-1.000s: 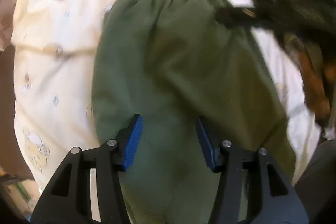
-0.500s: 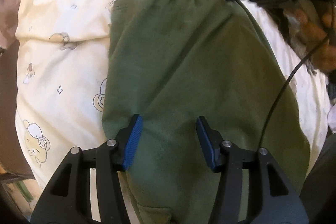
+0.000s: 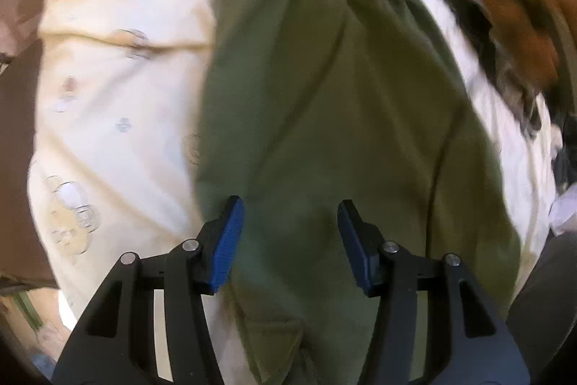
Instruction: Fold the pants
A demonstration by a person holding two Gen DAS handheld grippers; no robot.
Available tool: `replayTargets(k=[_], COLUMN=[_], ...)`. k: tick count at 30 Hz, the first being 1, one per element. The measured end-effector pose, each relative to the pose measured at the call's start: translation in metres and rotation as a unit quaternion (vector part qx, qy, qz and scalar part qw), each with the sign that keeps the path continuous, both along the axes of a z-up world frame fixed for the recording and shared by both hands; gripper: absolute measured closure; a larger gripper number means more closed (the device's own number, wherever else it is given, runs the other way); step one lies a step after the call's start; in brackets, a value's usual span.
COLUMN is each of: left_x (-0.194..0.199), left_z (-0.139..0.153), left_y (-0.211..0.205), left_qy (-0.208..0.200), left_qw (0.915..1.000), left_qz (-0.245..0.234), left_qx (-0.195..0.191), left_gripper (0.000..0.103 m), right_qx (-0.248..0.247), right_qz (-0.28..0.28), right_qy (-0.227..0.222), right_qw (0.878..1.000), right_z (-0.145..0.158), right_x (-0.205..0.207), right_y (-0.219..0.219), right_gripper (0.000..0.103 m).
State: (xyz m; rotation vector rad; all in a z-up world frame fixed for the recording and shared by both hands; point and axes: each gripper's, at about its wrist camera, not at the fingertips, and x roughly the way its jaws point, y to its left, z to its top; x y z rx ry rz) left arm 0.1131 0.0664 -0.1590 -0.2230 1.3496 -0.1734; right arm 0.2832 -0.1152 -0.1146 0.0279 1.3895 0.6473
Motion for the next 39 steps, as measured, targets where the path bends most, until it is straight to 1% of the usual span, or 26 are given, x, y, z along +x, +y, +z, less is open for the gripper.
replayTargets(k=[1, 3, 5, 6, 8, 11, 12, 13, 14, 16, 17, 19, 20, 21, 22, 24, 25, 27, 29, 30, 32, 33, 35, 36, 37, 39], left_x=[-0.004, -0.013, -0.024, -0.033, -0.049, -0.078, -0.085, -0.093, -0.103, -0.115, -0.12, -0.126, -0.127, -0.128, -0.13, -0.14, -0.145, -0.154, -0.158, -0.162, -0.167, -0.171, -0.184, -0.188, -0.194, -0.201], left_z=[0.008, 0.018, 0.025, 0.029, 0.032, 0.035, 0.033, 0.03, 0.022, 0.005, 0.0, 0.001, 0.003, 0.005, 0.008, 0.019, 0.032, 0.047, 0.051, 0.045, 0.027, 0.02, 0.014, 0.012, 0.008, 0.007], left_y=[0.006, 0.013, 0.015, 0.012, 0.0, -0.015, -0.018, -0.022, -0.027, -0.035, -0.036, -0.038, -0.037, -0.034, -0.03, -0.019, -0.013, -0.007, -0.014, -0.019, -0.03, -0.035, -0.035, -0.034, -0.029, -0.025], left_qy=[-0.007, -0.013, -0.019, -0.021, -0.017, -0.007, 0.001, 0.01, 0.024, 0.054, 0.058, 0.045, 0.041, 0.04, 0.037, 0.019, -0.002, -0.023, -0.021, -0.006, 0.032, 0.042, 0.049, 0.061, 0.079, 0.093], left_qw=[0.9999, 0.9995, 0.9991, 0.9988, 0.9986, 0.9979, 0.9977, 0.9975, 0.9974, 0.9947, 0.9934, 0.992, 0.9919, 0.9929, 0.9946, 0.9974, 0.9985, 0.9978, 0.9965, 0.9958, 0.9949, 0.9943, 0.9924, 0.992, 0.9917, 0.9907], left_qz=[0.01, 0.02, 0.018, 0.014, -0.002, -0.029, -0.039, -0.047, -0.06, -0.087, -0.095, -0.109, -0.109, -0.1, -0.087, -0.067, -0.055, -0.053, -0.064, -0.076, -0.091, -0.097, -0.112, -0.109, -0.101, -0.099], left_qx=[-0.004, -0.02, -0.033, -0.041, -0.051, -0.057, -0.056, -0.051, -0.033, 0.009, 0.027, 0.046, 0.051, 0.05, 0.042, 0.016, -0.004, -0.032, -0.049, -0.051, -0.028, -0.013, 0.012, 0.013, 0.001, 0.004], left_gripper=[0.053, 0.053, 0.053, 0.053, 0.053, 0.053, 0.053, 0.052, 0.049, 0.049, 0.049, 0.047, 0.046, 0.046, 0.046, 0.047, 0.047, 0.047, 0.047, 0.046, 0.047, 0.047, 0.046, 0.046, 0.044, 0.043], right_qx=[0.004, 0.015, 0.034, 0.036, 0.048, 0.052, 0.04, 0.006, -0.028, -0.074, -0.092, -0.133, -0.126, -0.11, -0.067, -0.018, 0.01, 0.045, 0.09, 0.091, 0.064, 0.046, 0.033, 0.033, 0.027, 0.001], right_qz=[0.014, 0.023, 0.021, 0.017, 0.005, -0.022, -0.034, -0.052, -0.069, -0.107, -0.126, -0.149, -0.172, -0.185, -0.203, -0.194, -0.172, -0.132, -0.088, -0.082, -0.092, -0.101, -0.126, -0.14, -0.143, -0.123], right_qy=[-0.002, 0.003, 0.016, 0.024, 0.061, 0.106, 0.111, 0.109, 0.107, 0.127, 0.131, 0.094, 0.081, 0.081, 0.091, 0.1, 0.102, 0.102, 0.118, 0.127, 0.146, 0.164, 0.191, 0.203, 0.208, 0.206], right_qw=[1.0, 1.0, 0.999, 0.999, 0.997, 0.993, 0.992, 0.993, 0.991, 0.983, 0.979, 0.975, 0.974, 0.973, 0.973, 0.976, 0.98, 0.985, 0.985, 0.984, 0.983, 0.98, 0.973, 0.968, 0.967, 0.971], right_z=[0.011, 0.026, 0.037, 0.039, 0.034, 0.018, 0.009, -0.003, -0.016, -0.039, -0.045, -0.038, -0.028, -0.022, -0.01, 0.006, 0.016, 0.028, 0.026, 0.02, -0.003, -0.018, -0.04, -0.046, -0.048, -0.039], right_x=[-0.015, -0.043, -0.083, -0.092, -0.127, -0.167, -0.178, -0.188, -0.196, -0.202, -0.204, -0.207, -0.209, -0.212, -0.218, -0.231, -0.242, -0.263, -0.289, -0.298, -0.312, -0.317, -0.322, -0.33, -0.338, -0.35], right_y=[-0.011, -0.031, -0.06, -0.071, -0.088, -0.099, -0.1, -0.103, -0.11, -0.128, -0.139, -0.161, -0.175, -0.183, -0.193, -0.193, -0.186, -0.165, -0.137, -0.128, -0.116, -0.114, -0.115, -0.119, -0.12, -0.119], right_gripper=[0.056, 0.054, 0.047, 0.045, 0.045, 0.045, 0.045, 0.045, 0.045, 0.045, 0.045, 0.045, 0.045, 0.045, 0.045, 0.045, 0.045, 0.044, 0.044, 0.044, 0.044, 0.044, 0.044, 0.044, 0.044, 0.044])
